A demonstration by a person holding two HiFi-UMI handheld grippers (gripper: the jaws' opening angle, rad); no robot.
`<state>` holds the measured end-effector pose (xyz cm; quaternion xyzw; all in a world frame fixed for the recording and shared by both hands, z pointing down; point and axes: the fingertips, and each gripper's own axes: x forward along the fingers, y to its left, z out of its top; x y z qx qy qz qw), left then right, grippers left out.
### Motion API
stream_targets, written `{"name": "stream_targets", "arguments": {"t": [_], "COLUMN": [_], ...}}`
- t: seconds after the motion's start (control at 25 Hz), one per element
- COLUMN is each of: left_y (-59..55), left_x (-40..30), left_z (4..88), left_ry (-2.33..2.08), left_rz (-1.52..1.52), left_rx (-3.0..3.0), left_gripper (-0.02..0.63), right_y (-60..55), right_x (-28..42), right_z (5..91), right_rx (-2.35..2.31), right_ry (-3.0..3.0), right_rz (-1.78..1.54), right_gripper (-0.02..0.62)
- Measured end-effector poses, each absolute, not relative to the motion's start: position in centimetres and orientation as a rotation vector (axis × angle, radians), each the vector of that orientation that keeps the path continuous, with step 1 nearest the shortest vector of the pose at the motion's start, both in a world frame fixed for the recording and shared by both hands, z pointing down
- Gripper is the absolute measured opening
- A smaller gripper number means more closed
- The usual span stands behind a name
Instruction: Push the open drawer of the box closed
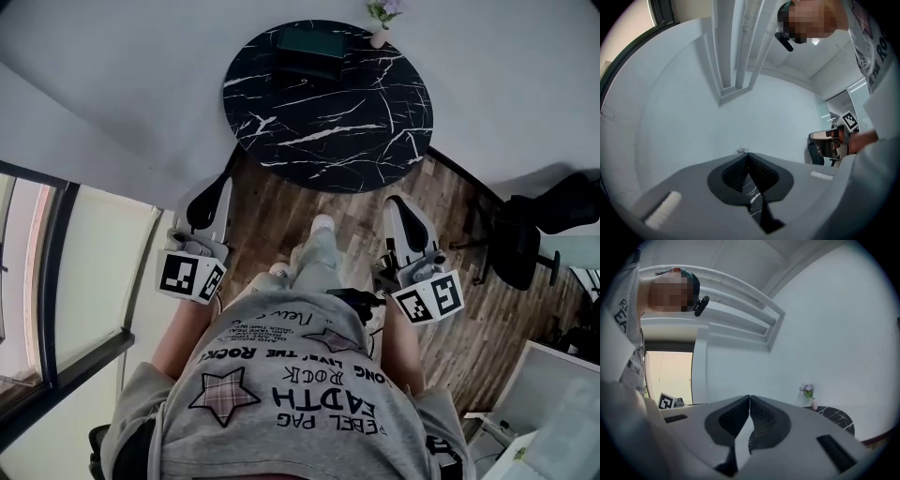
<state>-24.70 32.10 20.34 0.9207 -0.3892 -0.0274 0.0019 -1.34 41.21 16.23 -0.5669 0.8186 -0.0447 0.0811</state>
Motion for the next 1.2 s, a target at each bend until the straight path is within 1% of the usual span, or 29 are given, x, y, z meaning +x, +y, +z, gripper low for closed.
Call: {"name": "stream_targets", "arguments": {"t": [0.24, 0.8, 1.2], "left_y": [29.2, 19.9, 14.8], "left_x": [-23.6, -16.2, -12.5], "left_z": [20.4, 19.2, 19.6], "left_ry": [-1.306, -1.461, -1.574], "left_rz": [-0.080, -0.079, -0.056], "left_rx": [2.848, 2.786, 2.720], "left_gripper": [0.008, 0.008, 0.008], "right_y": [36.6, 23.8, 18.1], "right_x": [0.0, 7.1, 11.4], "right_z": [16.3, 15.1, 15.9], "right_rx": [-1.602, -1.419, -1.317], "right_ry": [2.505, 2.610, 2.684], "right_rz": [-0.149, -0.159, -0.194], "right_gripper": [0.014, 0.014, 0.014]}}
